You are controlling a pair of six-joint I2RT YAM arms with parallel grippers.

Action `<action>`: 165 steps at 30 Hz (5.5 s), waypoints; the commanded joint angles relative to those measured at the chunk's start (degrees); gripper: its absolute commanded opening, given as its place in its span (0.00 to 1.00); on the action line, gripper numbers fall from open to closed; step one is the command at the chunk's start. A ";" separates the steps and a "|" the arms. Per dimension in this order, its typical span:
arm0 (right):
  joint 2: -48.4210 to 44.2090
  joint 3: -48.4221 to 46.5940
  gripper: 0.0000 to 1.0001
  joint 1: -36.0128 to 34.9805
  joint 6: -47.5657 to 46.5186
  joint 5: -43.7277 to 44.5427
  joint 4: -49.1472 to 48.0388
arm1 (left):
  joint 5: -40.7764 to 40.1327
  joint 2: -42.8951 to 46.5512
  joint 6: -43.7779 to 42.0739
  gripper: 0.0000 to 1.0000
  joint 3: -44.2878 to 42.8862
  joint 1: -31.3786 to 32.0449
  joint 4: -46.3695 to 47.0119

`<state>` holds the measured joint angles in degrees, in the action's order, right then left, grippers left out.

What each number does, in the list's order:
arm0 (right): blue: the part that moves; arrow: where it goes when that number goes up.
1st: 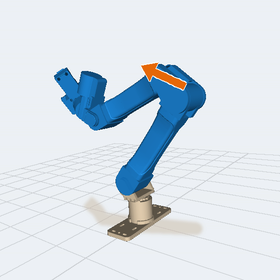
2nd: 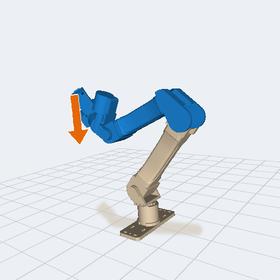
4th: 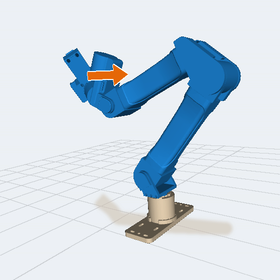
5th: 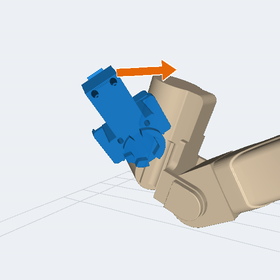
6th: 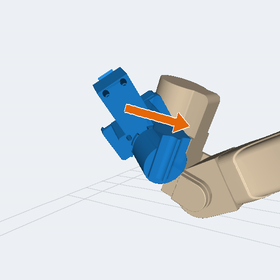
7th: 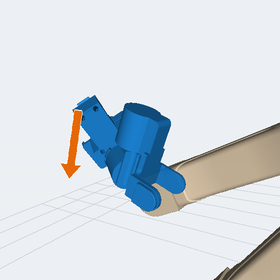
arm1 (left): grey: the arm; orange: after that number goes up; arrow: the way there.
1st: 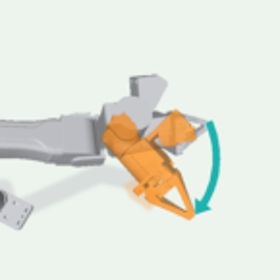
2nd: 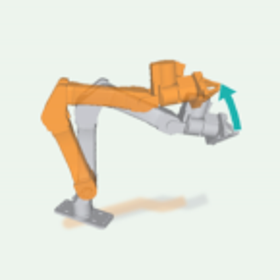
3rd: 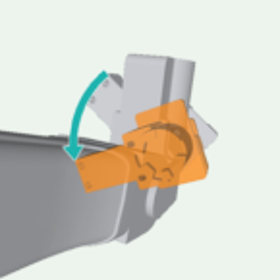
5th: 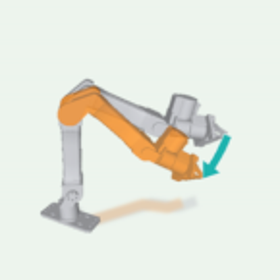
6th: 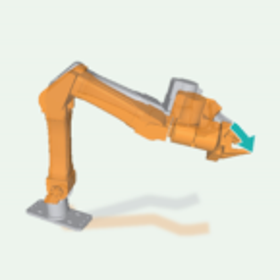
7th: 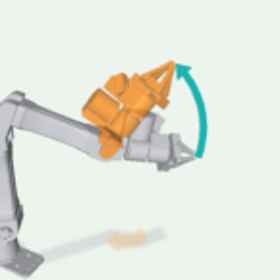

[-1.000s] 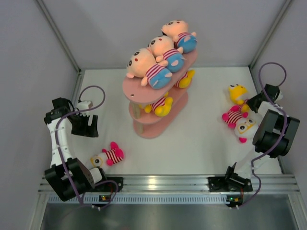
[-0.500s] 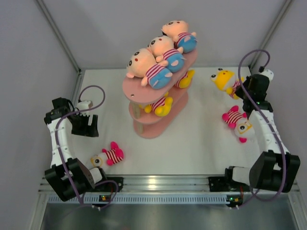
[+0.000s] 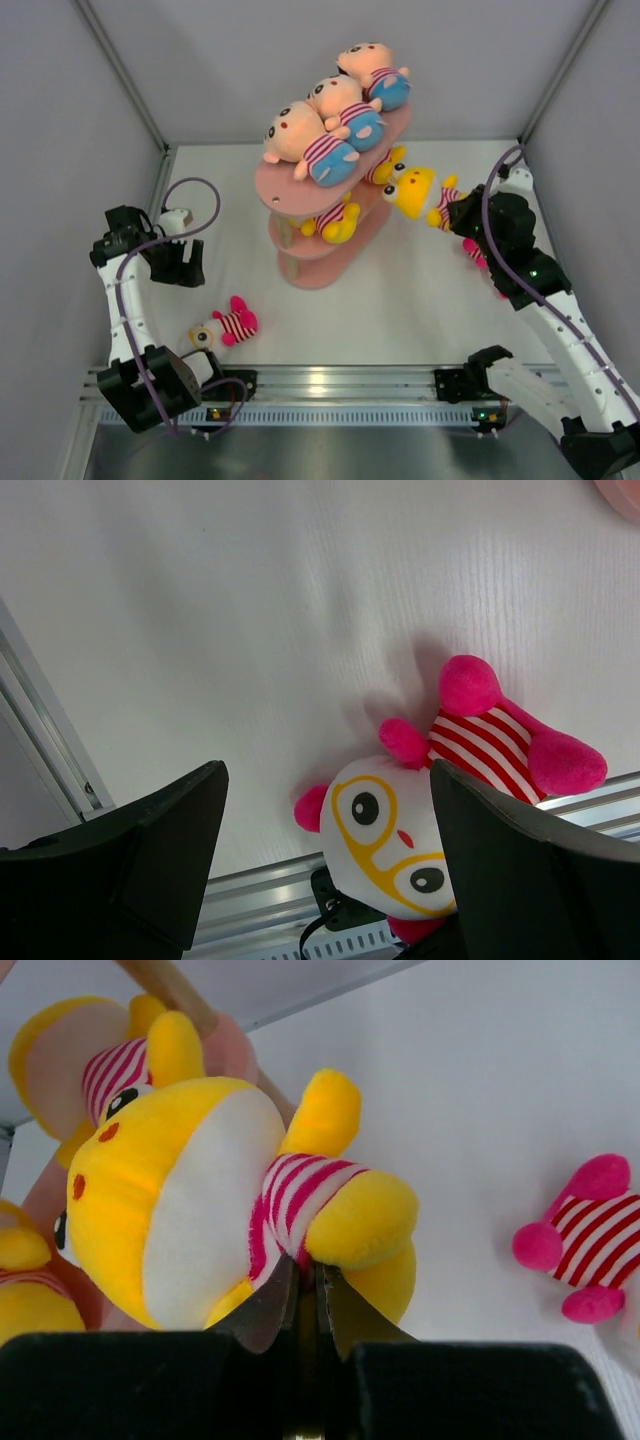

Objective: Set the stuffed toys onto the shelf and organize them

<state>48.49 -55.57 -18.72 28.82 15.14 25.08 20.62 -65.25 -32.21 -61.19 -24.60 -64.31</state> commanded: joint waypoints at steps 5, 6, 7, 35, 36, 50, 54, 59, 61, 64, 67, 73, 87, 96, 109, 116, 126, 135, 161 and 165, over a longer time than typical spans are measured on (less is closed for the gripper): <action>5.47 -6.03 0.00 -14.66 4.93 11.49 2.34 | 0.74 2.67 -1.02 0.88 0.19 -0.10 0.77; 5.65 -6.21 0.00 -15.37 5.89 12.19 2.08 | 0.56 2.94 -1.10 0.88 0.37 -0.01 0.86; 5.56 -6.22 0.00 -16.16 6.42 13.59 1.64 | 0.56 2.94 -1.19 0.88 0.63 -0.10 0.86; 1.61 -10.44 0.00 -25.84 7.04 19.24 2.88 | 1.96 2.76 -1.98 0.88 0.98 -0.10 0.77; 1.87 -10.52 0.00 -25.93 7.22 17.40 2.43 | 2.05 2.76 -1.98 0.88 0.98 -0.10 0.77; 12.85 -16.67 0.00 -25.84 6.69 10.45 -1.88 | 1.44 4.08 -2.51 0.88 2.04 -0.01 0.77; 14.26 -18.08 0.00 -25.84 7.04 9.21 -2.84 | 1.70 4.08 -2.42 0.88 2.21 -0.10 0.77; 15.05 -16.85 0.00 -25.84 8.80 6.58 -3.46 | 1.79 4.17 -2.51 0.88 2.39 -0.01 0.77; 14.53 -15.01 0.00 -25.84 9.94 6.92 -3.72 | 1.70 4.17 -2.42 0.88 2.39 -0.10 0.77; 13.04 -12.72 0.00 -25.75 10.47 8.77 -5.21 | 2.05 4.17 -2.60 0.88 2.39 -0.10 0.77; 13.12 -13.24 0.00 -25.84 10.47 10.26 -5.75 | 2.32 4.08 -2.60 0.88 2.48 -0.01 0.77; 13.21 -11.06 0.00 -22.69 10.82 13.08 -5.92 | 2.41 4.61 -2.51 0.89 2.57 -0.10 0.77; 14.79 -10.61 0.00 -13.54 10.12 12.72 -8.38 | 2.23 4.87 -2.42 0.89 2.39 -0.18 0.77; 14.53 -13.77 0.00 -11.25 6.78 9.92 -6.80 | 2.23 4.61 -2.42 0.89 2.30 -0.10 0.77; 12.50 -15.17 0.00 -21.00 8.01 10.97 -5.31 | 2.58 4.79 -2.25 0.89 2.21 -0.01 0.86; 17.25 -17.73 0.00 -21.89 8.97 8.77 -7.50 | 2.58 5.14 -2.16 0.89 2.21 -0.01 0.77; 18.84 -15.54 0.00 -21.97 16.18 10.25 -15.49 | 2.49 5.93 -2.16 0.89 3.27 -0.10 0.68; 21.11 -11.85 0.00 -22.32 23.56 11.32 -21.65 | 3.46 6.19 -1.72 0.89 3.53 -0.10 0.77; 25.88 -8.68 0.16 -24.70 28.84 18.53 -22.36 | 3.55 5.93 -1.98 0.89 4.59 -0.10 0.77; 23.58 -8.50 0.40 -25.05 25.77 18.53 -22.71 | 3.72 5.75 -1.81 0.89 4.59 -0.01 0.86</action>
<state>75.44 -63.64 -42.68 57.10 32.60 5.21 23.00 -60.12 -33.98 -57.14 -24.60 -64.29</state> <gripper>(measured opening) 0.377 0.886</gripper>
